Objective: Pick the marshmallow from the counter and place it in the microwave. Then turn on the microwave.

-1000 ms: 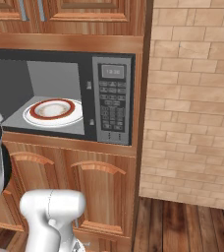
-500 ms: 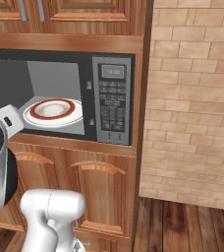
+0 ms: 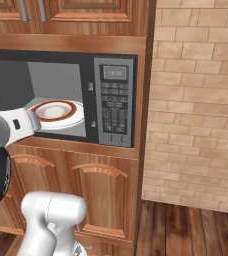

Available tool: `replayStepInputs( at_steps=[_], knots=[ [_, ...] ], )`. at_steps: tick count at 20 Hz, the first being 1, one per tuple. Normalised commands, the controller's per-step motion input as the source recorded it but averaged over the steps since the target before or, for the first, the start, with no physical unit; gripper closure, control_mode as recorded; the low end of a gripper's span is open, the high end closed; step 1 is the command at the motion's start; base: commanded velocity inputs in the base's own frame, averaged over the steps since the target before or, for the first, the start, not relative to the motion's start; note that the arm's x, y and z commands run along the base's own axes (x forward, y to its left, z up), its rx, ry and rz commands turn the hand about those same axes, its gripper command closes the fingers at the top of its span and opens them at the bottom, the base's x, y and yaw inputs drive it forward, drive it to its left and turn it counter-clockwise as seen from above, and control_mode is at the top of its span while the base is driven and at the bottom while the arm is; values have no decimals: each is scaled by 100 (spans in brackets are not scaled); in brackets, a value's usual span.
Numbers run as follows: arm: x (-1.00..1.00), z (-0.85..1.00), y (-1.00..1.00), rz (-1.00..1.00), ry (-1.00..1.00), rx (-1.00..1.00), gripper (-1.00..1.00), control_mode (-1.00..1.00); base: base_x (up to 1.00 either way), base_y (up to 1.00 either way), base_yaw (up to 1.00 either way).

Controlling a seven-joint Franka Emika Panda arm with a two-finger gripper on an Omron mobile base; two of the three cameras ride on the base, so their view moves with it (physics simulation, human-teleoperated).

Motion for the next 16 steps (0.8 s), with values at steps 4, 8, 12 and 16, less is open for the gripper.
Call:
replayStepInputs(
  at_steps=[4, 8, 12, 16],
  knots=[
    [20, -5, -25, -20, 0, 0, -100, -100, 0, 0, 0],
    [19, -11, -23, -18, 0, 0, -100, -100, 0, 0, 0],
    [23, -13, -13, -17, -2, 0, -100, -100, 0, 0, 0],
    [25, -13, -9, -13, -2, 0, -100, -100, 0, 0, 0]
  ],
)
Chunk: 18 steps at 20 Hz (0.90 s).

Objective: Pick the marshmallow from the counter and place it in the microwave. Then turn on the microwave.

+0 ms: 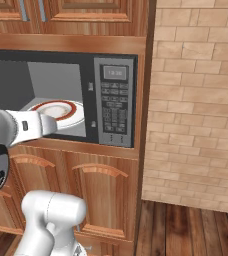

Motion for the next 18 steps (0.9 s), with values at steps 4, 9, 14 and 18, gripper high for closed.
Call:
replayStepInputs(
  at_steps=[4, 9, 14, 18],
  knots=[
    [24, -5, -4, -10, 0, 0, -100, -100, 0, 0, 0],
    [16, -1, -9, -7, 0, 0, -100, -100, 0, 0, 0],
    [7, 0, -7, -5, 0, 0, -100, -100, 0, 0, 0],
    [1, 0, -8, -5, 0, 0, -100, -100, 0, 0, 0]
  ],
)
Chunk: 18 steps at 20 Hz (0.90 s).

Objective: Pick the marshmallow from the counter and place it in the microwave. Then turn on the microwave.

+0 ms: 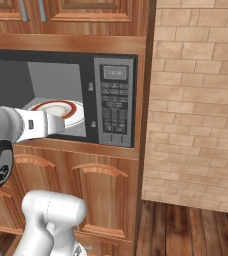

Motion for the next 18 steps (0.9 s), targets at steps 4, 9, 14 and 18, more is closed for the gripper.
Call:
replayStepInputs(
  at_steps=[4, 9, 14, 18],
  knots=[
    [0, 0, -10, -4, 0, 0, -100, -100, 0, 0, 0],
    [0, 0, -12, -4, 0, 0, -100, -100, 0, 0, 0],
    [0, 0, -11, -3, 0, 0, -100, -100, 0, 0, 0],
    [0, 0, -3, -1, -2, 0, -100, -100, 0, 0, 0]
  ],
)
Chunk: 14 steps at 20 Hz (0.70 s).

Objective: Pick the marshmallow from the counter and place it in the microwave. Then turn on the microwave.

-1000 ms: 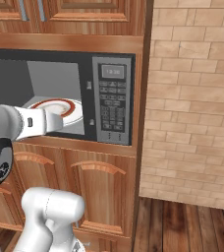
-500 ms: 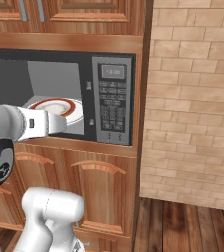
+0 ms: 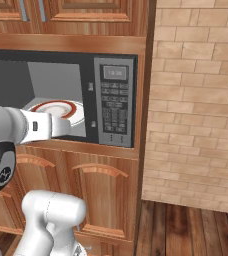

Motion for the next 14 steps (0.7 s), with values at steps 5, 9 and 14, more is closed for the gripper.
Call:
replayStepInputs(
  at_steps=[5, 9, 14],
  knots=[
    [0, 0, 0, 0, 0, 0, -100, 100, 0, -3, -1],
    [0, 0, 0, 0, 0, 0, -100, 100, 0, -3, -1],
    [0, 0, 0, 0, 0, 0, -100, 100, -27, -8, -5]
  ],
)
